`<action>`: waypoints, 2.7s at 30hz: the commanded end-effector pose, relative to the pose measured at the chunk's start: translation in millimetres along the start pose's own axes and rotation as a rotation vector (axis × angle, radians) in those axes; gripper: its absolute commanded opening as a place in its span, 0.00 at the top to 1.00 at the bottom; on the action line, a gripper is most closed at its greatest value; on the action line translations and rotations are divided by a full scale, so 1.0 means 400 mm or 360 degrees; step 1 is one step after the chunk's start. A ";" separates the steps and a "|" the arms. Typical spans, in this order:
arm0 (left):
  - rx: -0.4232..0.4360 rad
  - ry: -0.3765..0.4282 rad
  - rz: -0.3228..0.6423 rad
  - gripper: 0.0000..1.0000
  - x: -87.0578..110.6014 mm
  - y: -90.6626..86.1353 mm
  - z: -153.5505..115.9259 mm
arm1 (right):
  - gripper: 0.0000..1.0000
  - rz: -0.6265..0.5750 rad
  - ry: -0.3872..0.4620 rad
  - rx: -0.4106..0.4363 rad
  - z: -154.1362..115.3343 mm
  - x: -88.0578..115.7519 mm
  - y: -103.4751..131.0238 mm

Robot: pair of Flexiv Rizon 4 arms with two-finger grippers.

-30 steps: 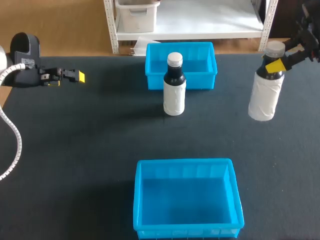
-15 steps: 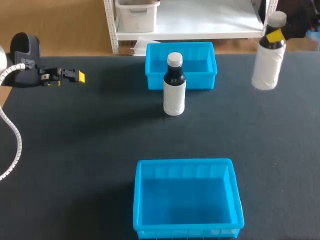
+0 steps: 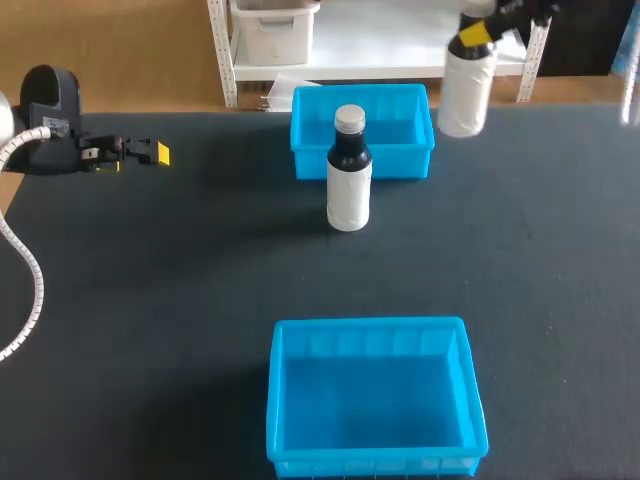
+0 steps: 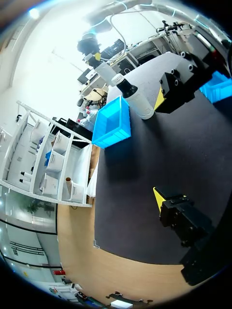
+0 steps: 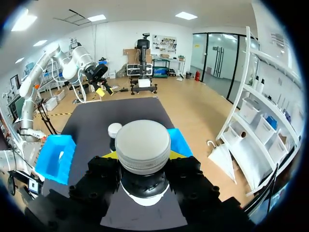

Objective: Pick up the bottle, and place it in the far bin if it is heavy, or in the near bin if it is light.

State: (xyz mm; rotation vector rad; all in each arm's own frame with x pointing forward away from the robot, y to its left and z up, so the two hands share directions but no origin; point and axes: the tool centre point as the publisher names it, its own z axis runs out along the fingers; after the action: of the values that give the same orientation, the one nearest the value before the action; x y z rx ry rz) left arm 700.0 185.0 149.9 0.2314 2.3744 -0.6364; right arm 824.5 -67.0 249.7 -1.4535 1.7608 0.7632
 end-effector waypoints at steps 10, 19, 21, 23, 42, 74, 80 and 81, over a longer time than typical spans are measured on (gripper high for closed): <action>0.0000 0.0000 0.0000 0.00 0.000 0.000 0.000 | 0.84 0.0045 -0.0014 -0.0042 0.175 -0.081 -0.135; 0.0000 0.0000 0.0000 0.00 0.000 0.000 0.000 | 0.84 0.0057 -0.0009 -0.0046 0.290 -0.105 -0.165; 0.0000 0.0000 0.0000 0.00 0.000 0.000 0.000 | 0.84 0.0066 -0.0015 -0.0055 0.311 -0.104 -0.171; 0.0000 0.0000 0.0000 0.00 0.000 0.000 0.000 | 0.84 0.0075 -0.0020 -0.0072 0.335 -0.105 -0.176; 0.0000 0.0000 0.0000 0.00 0.000 0.000 0.000 | 0.86 0.0059 -0.0025 -0.0186 0.493 -0.112 -0.212; 0.0000 0.0000 0.0000 0.00 0.000 0.000 0.000 | 0.64 0.0122 -0.0067 -0.0258 0.594 -0.040 -0.240; 0.0000 0.0000 0.0000 0.00 0.000 0.000 0.000 | 0.45 0.0135 -0.0063 -0.0266 0.599 -0.024 -0.237; 0.0000 0.0000 0.0000 0.00 0.000 0.000 0.000 | 0.38 0.0138 -0.0062 -0.0267 0.600 -0.021 -0.236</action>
State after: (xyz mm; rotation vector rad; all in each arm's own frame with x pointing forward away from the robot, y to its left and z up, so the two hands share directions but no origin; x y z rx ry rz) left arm 700.0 185.0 149.9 0.2314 2.3743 -0.6364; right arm 940.6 110.9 122.8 -1.2632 1.8293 0.6771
